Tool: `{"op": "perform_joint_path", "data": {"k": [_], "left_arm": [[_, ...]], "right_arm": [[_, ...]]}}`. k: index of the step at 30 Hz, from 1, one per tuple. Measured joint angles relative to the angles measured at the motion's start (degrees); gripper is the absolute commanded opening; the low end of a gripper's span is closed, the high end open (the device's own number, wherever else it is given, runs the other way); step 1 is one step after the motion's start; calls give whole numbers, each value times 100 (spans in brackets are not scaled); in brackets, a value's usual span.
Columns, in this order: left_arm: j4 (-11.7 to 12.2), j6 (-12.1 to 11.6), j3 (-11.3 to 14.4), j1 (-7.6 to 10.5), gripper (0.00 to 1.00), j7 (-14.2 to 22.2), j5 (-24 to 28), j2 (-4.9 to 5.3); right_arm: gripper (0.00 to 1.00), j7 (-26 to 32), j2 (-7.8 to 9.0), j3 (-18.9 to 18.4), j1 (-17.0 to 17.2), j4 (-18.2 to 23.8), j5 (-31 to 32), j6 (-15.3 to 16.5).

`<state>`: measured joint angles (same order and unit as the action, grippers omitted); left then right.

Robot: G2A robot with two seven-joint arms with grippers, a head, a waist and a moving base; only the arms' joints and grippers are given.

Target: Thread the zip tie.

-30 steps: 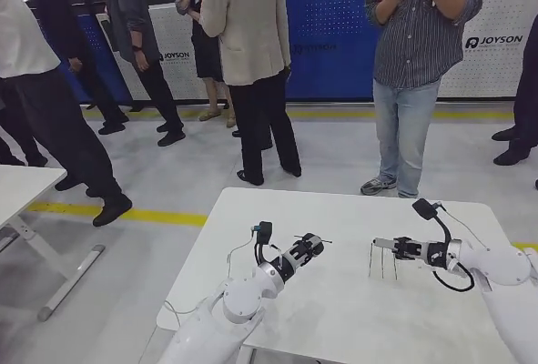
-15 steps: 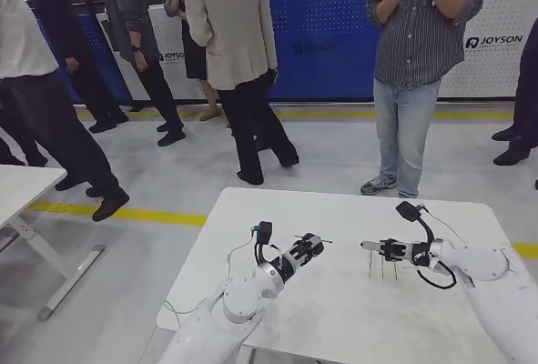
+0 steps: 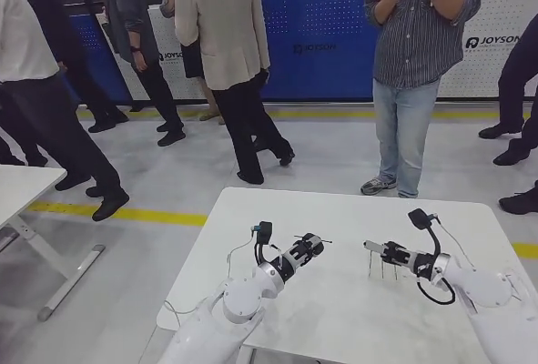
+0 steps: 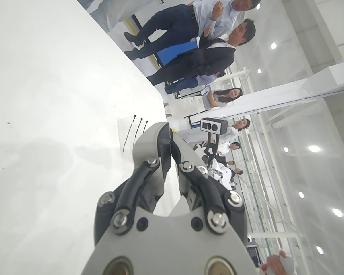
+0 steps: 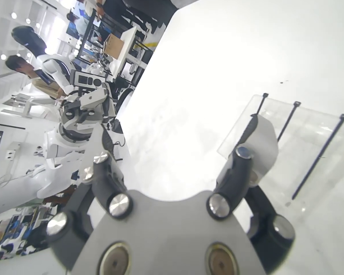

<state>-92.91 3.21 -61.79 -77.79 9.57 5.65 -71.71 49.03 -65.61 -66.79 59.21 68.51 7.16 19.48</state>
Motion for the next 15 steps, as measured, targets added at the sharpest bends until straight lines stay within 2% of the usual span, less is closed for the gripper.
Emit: {"op": "perform_joint_path", "data": {"k": [2, 4, 7, 15], "left_arm": [[0, 0, 0, 0, 0, 0, 0, 0], [0, 0, 0, 0, 0, 0, 0, 0], [0, 0, 0, 0, 0, 0, 0, 0], [0, 0, 0, 0, 0, 0, 0, 0]], "right_arm": [[100, -87, 8, -5, 20, -38, 23, 0], [100, -39, -20, 94, -155, -191, 36, -30], [100, 115, -89, 350, -548, -396, 202, -417], [100, 110, -92, 359, -571, -406, 211, -452]]}}
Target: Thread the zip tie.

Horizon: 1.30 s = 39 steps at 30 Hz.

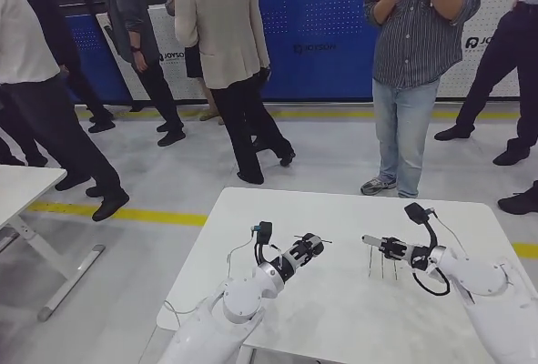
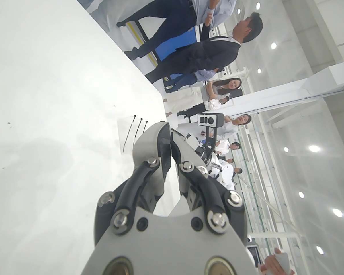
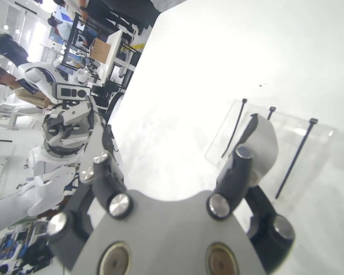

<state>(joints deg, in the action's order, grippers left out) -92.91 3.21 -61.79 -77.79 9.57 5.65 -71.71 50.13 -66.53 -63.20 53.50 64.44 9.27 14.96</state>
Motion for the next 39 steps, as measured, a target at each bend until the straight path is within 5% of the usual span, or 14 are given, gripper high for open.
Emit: {"op": "perform_joint_path", "data": {"k": [3, 12, 26, 34, 35, 37, 38, 39], "left_arm": [[0, 0, 0, 0, 0, 0, 0, 0], [0, 0, 0, 0, 0, 0, 0, 0], [0, 0, 0, 0, 0, 0, 0, 0], [0, 0, 0, 0, 0, 0, 0, 0], [0, 0, 0, 0, 0, 0, 0, 0], [0, 0, 0, 0, 0, 0, 0, 0], [0, 0, 0, 0, 0, 0, 0, 0], [0, 0, 0, 0, 0, 0, 0, 0]], "right_arm": [[100, -82, 5, 17, 4, 57, 147, -96], [100, 583, 5, 346, -466, 54, 1161, -1169], [100, 567, -8, 395, -535, 126, 1196, -1059], [100, 943, -28, 608, -784, 222, 1671, -1489], [87, 987, -40, 652, -834, 178, 1699, -1533], [80, 1077, -74, 755, -944, 67, 1741, -1601], [56, 1113, -90, 804, -991, 18, 1764, -1623], [56, 1145, -111, 865, -1052, -53, 1792, -1659]]}}
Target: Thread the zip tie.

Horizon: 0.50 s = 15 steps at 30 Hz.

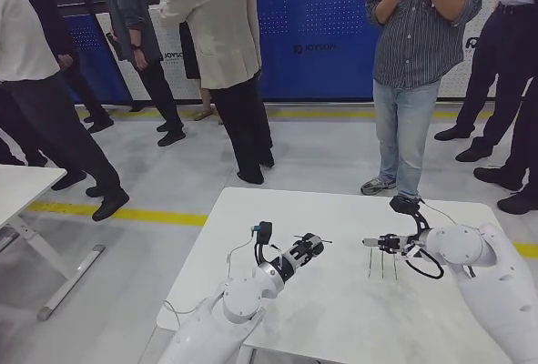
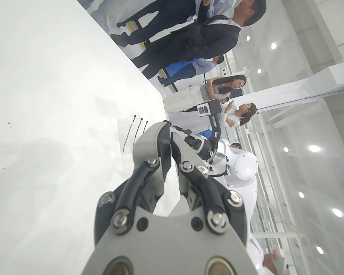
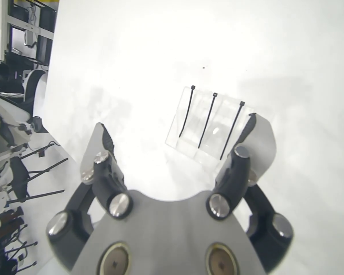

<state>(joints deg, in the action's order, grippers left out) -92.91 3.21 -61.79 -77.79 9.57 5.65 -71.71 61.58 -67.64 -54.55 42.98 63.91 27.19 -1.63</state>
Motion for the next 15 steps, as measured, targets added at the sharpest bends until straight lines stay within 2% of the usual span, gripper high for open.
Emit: {"op": "perform_joint_path", "data": {"k": [1, 5, 9, 15], "left_arm": [[0, 0, 0, 0, 0, 0, 0, 0], [0, 0, 0, 0, 0, 0, 0, 0], [0, 0, 0, 0, 0, 0, 0, 0], [0, 0, 0, 0, 0, 0, 0, 0]], "right_arm": [[47, 16, -17, 44, -44, -58, 11, -26], [43, 104, -101, 233, -228, -369, -3, -64], [43, 132, -189, 402, -383, -700, -41, -89], [35, 152, -274, 541, -524, -1094, -41, -153]]}}
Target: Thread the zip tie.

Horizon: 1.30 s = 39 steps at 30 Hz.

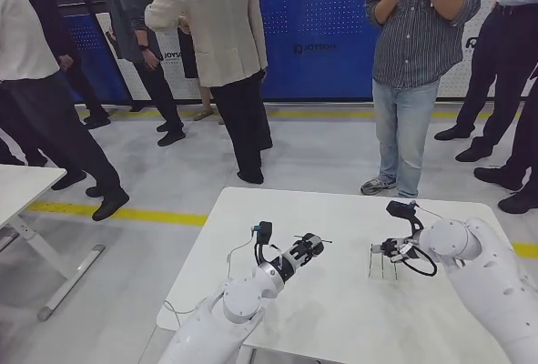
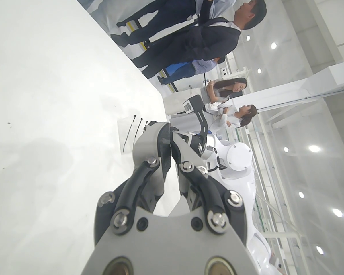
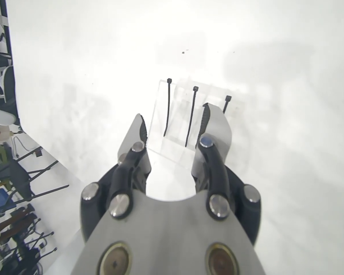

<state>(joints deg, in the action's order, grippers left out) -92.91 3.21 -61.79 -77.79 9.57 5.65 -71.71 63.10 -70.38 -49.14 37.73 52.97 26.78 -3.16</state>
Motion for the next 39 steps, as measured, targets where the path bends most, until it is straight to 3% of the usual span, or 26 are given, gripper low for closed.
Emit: {"op": "perform_joint_path", "data": {"k": [8, 9, 28, 29, 39], "left_arm": [[0, 0, 0, 0, 0, 0, 0, 0], [0, 0, 0, 0, 0, 0, 0, 0], [0, 0, 0, 0, 0, 0, 0, 0], [0, 0, 0, 0, 0, 0, 0, 0], [0, 0, 0, 0, 0, 0, 0, 0]], "right_arm": [[30, 65, -110, 189, -145, -296, 55, -72], [24, 85, -127, 221, -167, -343, 77, -93], [24, 122, -490, 667, -561, -1157, 75, -81], [16, 113, -511, 686, -581, -1207, 69, -73], [20, 49, -750, 876, -802, -1794, 11, 30]]}}
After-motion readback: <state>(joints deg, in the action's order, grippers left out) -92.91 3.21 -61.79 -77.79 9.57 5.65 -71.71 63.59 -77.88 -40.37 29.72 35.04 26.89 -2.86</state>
